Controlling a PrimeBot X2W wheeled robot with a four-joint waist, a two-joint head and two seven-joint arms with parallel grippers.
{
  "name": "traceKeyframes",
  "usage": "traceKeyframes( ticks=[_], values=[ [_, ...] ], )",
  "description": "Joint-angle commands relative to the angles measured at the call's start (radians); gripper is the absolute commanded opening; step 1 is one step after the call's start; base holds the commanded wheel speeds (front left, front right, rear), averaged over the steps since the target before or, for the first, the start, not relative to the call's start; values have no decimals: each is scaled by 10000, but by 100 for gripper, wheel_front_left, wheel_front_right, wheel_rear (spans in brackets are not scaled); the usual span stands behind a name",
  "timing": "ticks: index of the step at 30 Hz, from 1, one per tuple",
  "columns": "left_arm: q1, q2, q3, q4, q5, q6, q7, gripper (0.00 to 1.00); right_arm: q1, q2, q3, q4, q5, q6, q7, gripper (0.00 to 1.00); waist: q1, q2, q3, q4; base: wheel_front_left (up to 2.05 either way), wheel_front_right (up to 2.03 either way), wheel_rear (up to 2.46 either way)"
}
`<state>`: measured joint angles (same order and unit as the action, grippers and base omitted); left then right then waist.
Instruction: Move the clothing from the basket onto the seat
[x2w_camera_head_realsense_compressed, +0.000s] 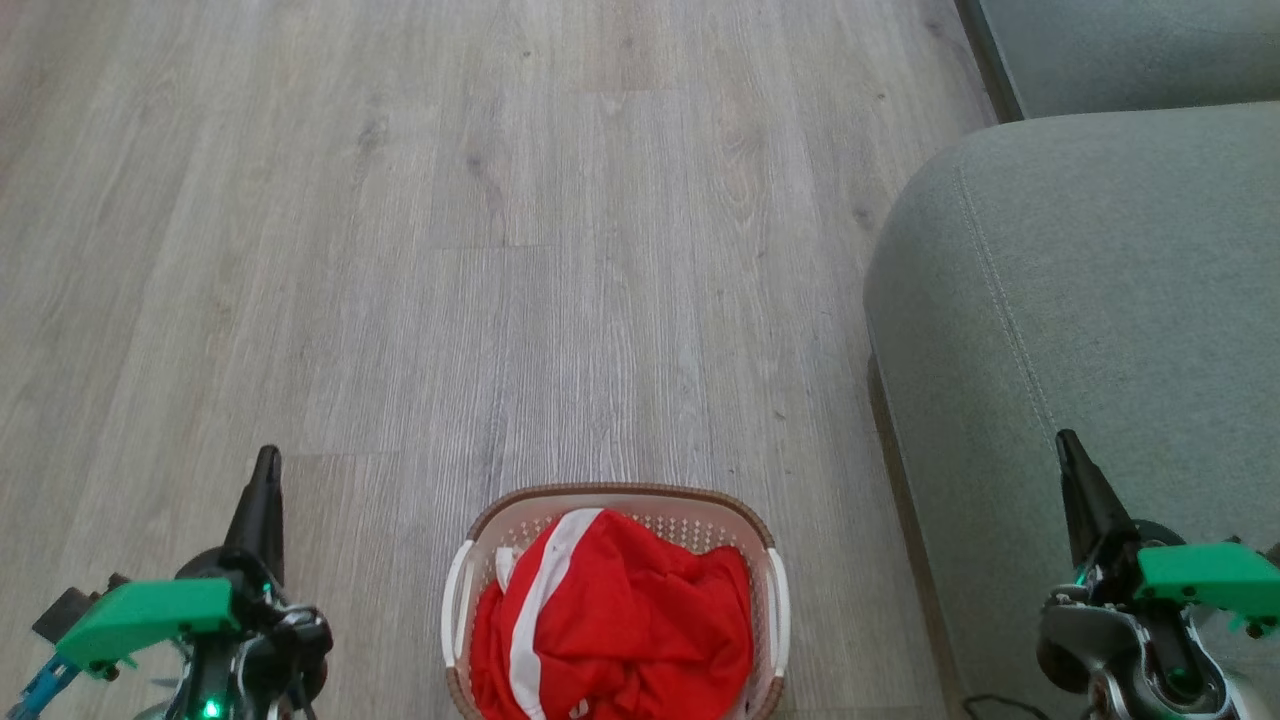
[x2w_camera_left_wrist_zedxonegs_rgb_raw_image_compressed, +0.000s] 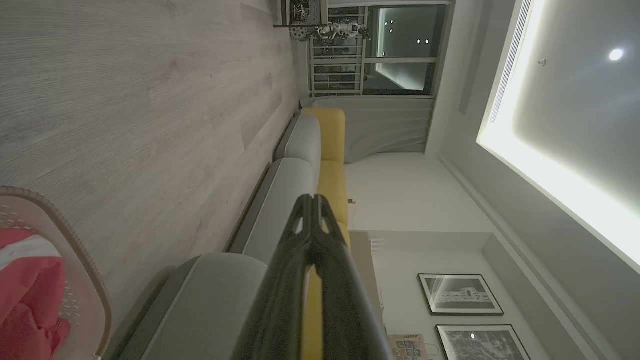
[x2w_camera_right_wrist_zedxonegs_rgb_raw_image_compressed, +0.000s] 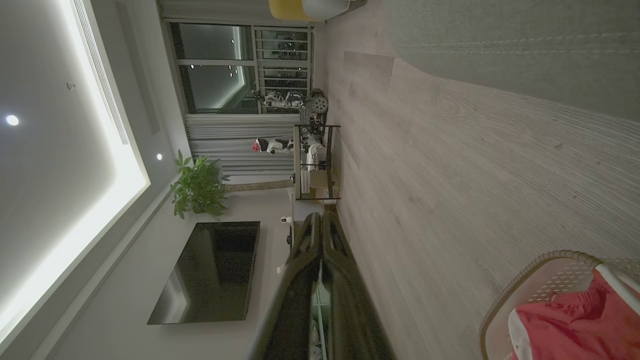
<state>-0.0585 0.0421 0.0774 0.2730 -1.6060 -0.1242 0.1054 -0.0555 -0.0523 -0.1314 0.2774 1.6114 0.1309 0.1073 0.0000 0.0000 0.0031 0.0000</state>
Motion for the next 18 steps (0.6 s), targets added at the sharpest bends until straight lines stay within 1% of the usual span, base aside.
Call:
traceKeyframes(
  ticks=[1, 15, 16, 18],
  values=[
    [-494, 81, 361, -281, -29, -65, 76, 0, -525, 20, 178, -326, -26, -2, 58, 0, 0, 0, 0, 0, 0, 0, 0],
    [-494, 81, 361, -281, -29, -65, 76, 0, -525, 20, 178, -326, -26, -2, 58, 0, 0, 0, 0, 0, 0, 0, 0],
    [0, 0, 1, 3, 0, 2, -1, 100, 0, 0, 3, 3, 0, 0, 0, 100, 0, 0, 0, 0, 0, 0, 0],
    [99, -23, -23, 278, 0, 12, -13, 100, 104, 0, 48, 267, 0, 0, -2, 100, 0, 0, 0, 0, 0, 0, 0]
  ],
)
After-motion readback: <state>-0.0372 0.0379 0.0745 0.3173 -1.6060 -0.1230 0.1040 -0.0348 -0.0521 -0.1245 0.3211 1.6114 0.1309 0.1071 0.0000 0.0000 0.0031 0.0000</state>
